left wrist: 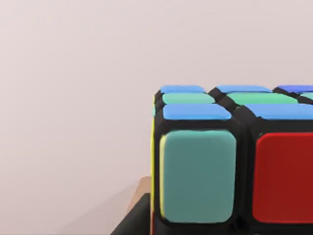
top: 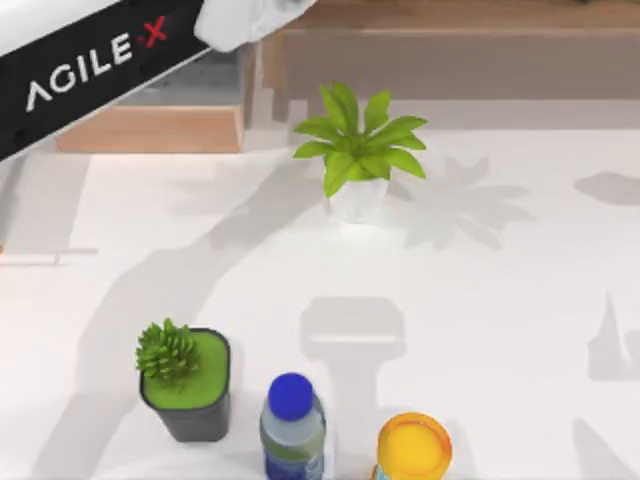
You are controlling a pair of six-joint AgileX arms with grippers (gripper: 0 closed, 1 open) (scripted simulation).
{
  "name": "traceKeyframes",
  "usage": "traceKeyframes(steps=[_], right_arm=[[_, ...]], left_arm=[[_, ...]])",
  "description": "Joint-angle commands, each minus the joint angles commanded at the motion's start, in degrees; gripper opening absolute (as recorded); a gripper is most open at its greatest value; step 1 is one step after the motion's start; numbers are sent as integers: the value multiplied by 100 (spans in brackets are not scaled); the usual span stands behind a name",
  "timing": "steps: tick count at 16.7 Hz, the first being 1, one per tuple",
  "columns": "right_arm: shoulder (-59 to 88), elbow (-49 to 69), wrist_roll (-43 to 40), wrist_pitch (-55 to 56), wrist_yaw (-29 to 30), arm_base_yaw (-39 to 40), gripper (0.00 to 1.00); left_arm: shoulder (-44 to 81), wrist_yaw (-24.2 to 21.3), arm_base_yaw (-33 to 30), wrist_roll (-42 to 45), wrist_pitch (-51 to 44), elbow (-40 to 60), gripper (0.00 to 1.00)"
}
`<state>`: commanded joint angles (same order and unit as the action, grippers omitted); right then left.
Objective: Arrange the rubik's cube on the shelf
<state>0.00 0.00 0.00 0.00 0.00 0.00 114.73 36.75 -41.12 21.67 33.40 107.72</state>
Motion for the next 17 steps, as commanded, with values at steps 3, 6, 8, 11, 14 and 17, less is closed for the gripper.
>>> traceKeyframes(steps=[3, 6, 8, 11, 14, 17], right_arm=[[0, 0, 0, 0, 0, 0, 100], [0, 0, 0, 0, 0, 0, 100], [0, 0, 0, 0, 0, 0, 100], [0, 0, 0, 0, 0, 0, 100], [0, 0, 0, 0, 0, 0, 100], [0, 0, 0, 0, 0, 0, 100]], left_arm=[[745, 338, -675, -305, 1509, -724, 0], [1552, 643, -961, -562, 2653, -1371, 0], [2024, 808, -989, -695, 3179, -1711, 0], [2442, 950, -945, -805, 3578, -1992, 0], [2470, 959, -940, -812, 3603, -2011, 0], [2479, 953, -956, -798, 3588, -2002, 0]])
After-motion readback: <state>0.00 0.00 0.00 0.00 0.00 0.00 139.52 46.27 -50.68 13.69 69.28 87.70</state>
